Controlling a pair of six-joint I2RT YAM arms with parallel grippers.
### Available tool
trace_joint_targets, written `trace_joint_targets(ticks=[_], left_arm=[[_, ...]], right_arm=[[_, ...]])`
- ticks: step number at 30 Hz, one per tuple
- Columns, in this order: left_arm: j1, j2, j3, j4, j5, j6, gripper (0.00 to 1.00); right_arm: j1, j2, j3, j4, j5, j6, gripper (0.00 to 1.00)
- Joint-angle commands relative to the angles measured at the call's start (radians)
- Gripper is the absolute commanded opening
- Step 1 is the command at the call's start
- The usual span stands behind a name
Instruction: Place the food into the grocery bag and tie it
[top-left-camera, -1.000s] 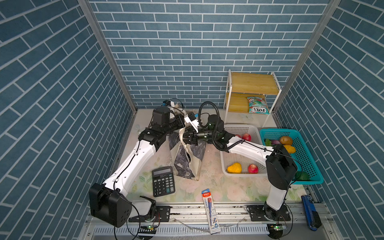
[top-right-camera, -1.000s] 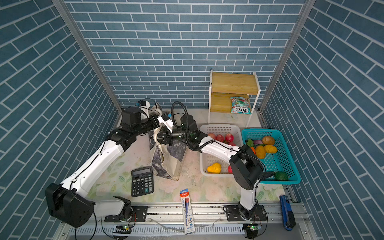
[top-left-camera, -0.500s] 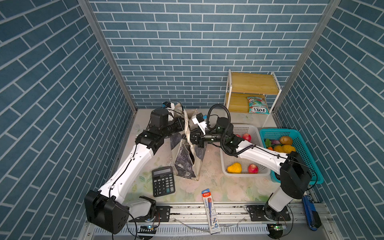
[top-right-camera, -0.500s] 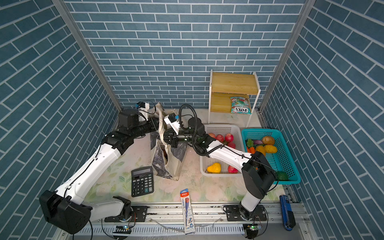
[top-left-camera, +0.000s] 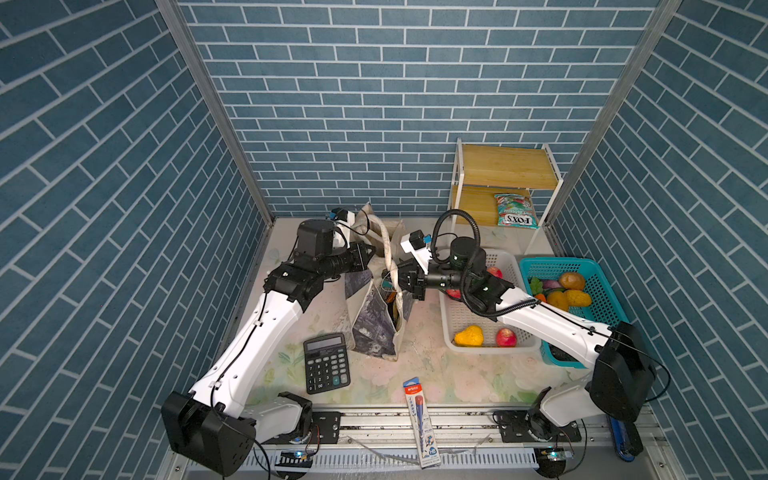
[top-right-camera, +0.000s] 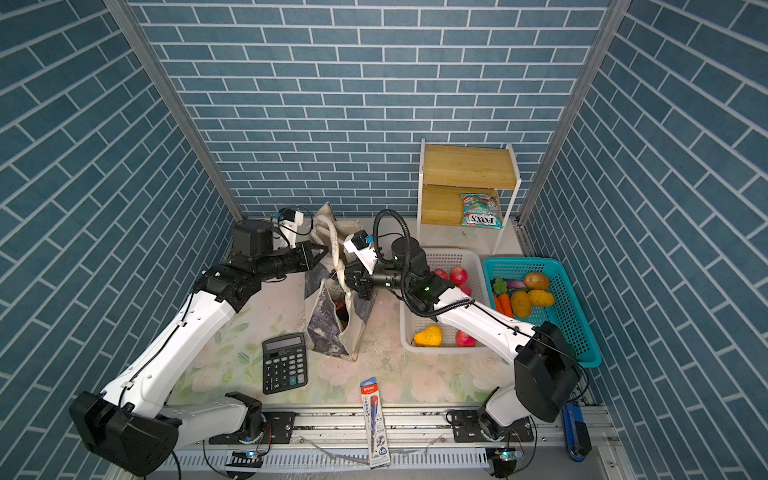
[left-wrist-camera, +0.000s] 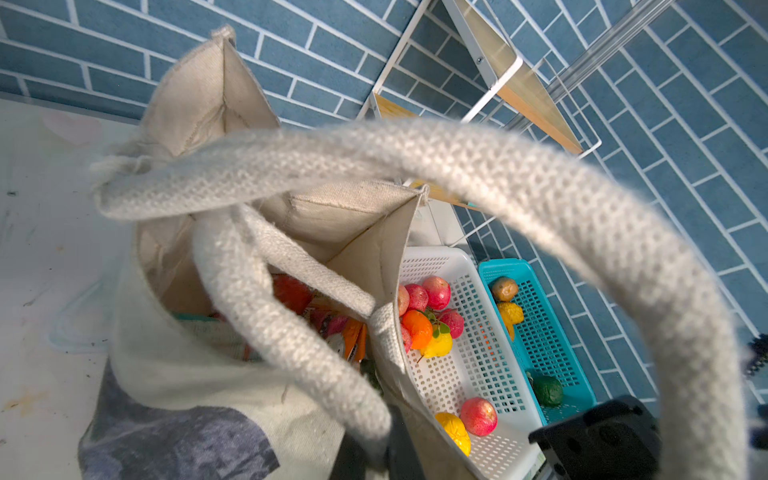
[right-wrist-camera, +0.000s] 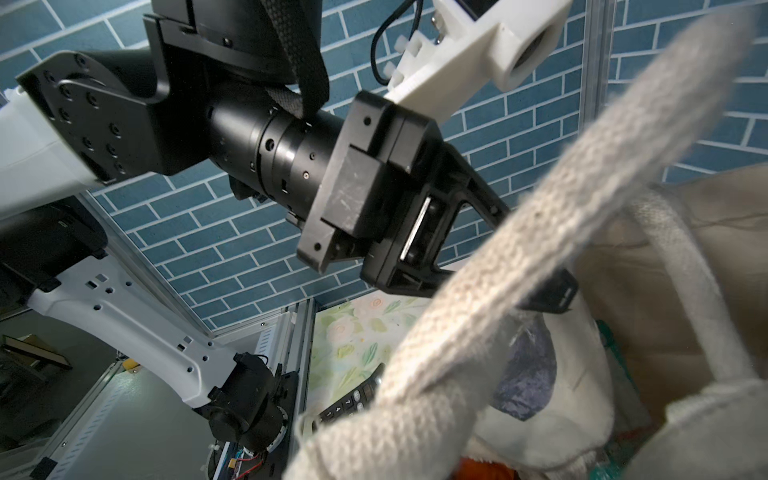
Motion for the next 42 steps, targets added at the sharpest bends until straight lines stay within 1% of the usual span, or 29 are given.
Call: trace_joint_targets(ticks=[1,4,7,11,17,19,22,27,29,33,35,38,39,41,42], left_arm=[[0.021,-0.032,0.007,-0.042,0.054,0.014,0.00],[0.041,-0.051,0.002,-0.028,0.091,-0.006,0.00],[0.056,-0.072,0.017,-0.064,0.097,0.003,0.00],[0.082,-0.084,0.041,-0.154,0.074,0.041,0.00],[0.132,-0.086,0.034,-0.255,0.011,0.096,0.00],[0.151,-0.090,0.021,-0.269,-0.004,0.106,0.00],[0.165,-0.084,0.016,-0.304,-0.059,0.130,0.00],[0.181,-0.062,0.016,-0.349,-0.138,0.154,0.00],[0.193,-0.050,0.015,-0.363,-0.151,0.156,0.00],[0.218,-0.045,0.011,-0.388,-0.225,0.155,0.00],[0.238,-0.050,0.007,-0.395,-0.268,0.156,0.00],[0.279,-0.069,-0.011,-0.394,-0.337,0.148,0.00],[0.298,-0.081,-0.022,-0.386,-0.345,0.141,0.00],[0.330,-0.098,-0.042,-0.365,-0.326,0.134,0.00],[0.338,-0.103,-0.048,-0.352,-0.308,0.134,0.00]], right_arm=[[-0.020,-0.062,0.004,-0.085,0.059,-0.109,0.00],[-0.027,-0.080,0.003,-0.149,0.090,-0.150,0.00],[-0.034,-0.103,0.001,-0.205,0.138,-0.190,0.00],[-0.044,-0.135,-0.028,-0.192,0.197,-0.201,0.00],[-0.058,-0.193,-0.122,-0.028,0.302,-0.158,0.00],[-0.065,-0.213,-0.163,0.050,0.345,-0.131,0.00],[-0.078,-0.237,-0.223,0.168,0.403,-0.087,0.00],[-0.106,-0.261,-0.288,0.311,0.458,-0.031,0.00],[-0.117,-0.272,-0.324,0.380,0.491,-0.005,0.00],[-0.145,-0.299,-0.394,0.486,0.602,0.041,0.00],[-0.165,-0.313,-0.435,0.539,0.687,0.068,0.00],[-0.200,-0.333,-0.489,0.585,0.808,0.119,0.00],[-0.214,-0.338,-0.505,0.595,0.848,0.139,0.00],[-0.240,-0.348,-0.514,0.574,0.889,0.165,0.00],[-0.249,-0.347,-0.508,0.550,0.873,0.162,0.00]])
